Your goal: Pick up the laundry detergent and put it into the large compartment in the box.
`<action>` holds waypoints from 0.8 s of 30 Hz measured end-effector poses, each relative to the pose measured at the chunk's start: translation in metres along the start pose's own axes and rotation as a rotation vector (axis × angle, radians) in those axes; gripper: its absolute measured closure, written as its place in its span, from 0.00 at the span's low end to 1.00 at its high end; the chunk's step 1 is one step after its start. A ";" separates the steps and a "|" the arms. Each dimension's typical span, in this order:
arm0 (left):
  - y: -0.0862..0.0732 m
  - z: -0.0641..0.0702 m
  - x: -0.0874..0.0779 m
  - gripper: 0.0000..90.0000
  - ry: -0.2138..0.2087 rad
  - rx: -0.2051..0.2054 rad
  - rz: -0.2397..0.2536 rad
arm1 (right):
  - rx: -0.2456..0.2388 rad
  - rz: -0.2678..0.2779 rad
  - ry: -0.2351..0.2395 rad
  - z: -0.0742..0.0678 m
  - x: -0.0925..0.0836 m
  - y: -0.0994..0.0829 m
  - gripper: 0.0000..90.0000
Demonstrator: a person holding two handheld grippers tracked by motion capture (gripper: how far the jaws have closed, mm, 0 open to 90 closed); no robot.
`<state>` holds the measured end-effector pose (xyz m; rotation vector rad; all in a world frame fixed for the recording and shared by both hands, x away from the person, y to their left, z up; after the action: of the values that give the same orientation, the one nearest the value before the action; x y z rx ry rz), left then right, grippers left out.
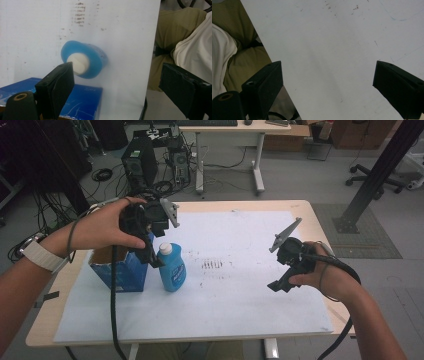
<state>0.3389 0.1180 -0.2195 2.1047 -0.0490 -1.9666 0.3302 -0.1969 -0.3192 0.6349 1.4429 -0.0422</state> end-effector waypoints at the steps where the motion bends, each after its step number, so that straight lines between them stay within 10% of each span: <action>1: 0.000 0.000 0.000 0.14 0.002 -0.002 0.001 | 0.003 -0.001 0.001 0.000 0.000 -0.001 0.10; 24: 0.005 -0.005 -0.012 0.12 0.040 -0.069 -0.016 | -0.004 -0.002 0.000 0.000 -0.001 0.000 0.10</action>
<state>0.3432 0.1164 -0.2069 2.1059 0.0429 -1.9070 0.3305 -0.1970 -0.3183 0.6297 1.4432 -0.0410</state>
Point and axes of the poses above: each handheld gripper's, and its own axes: x roughly forward along the jaws, y roughly out of its top, z roughly to its right, the point moved 5 cm from there along x, roughly forward along the jaws, and after that the axes turned 1 degree about -x, right-handed, at the moved point
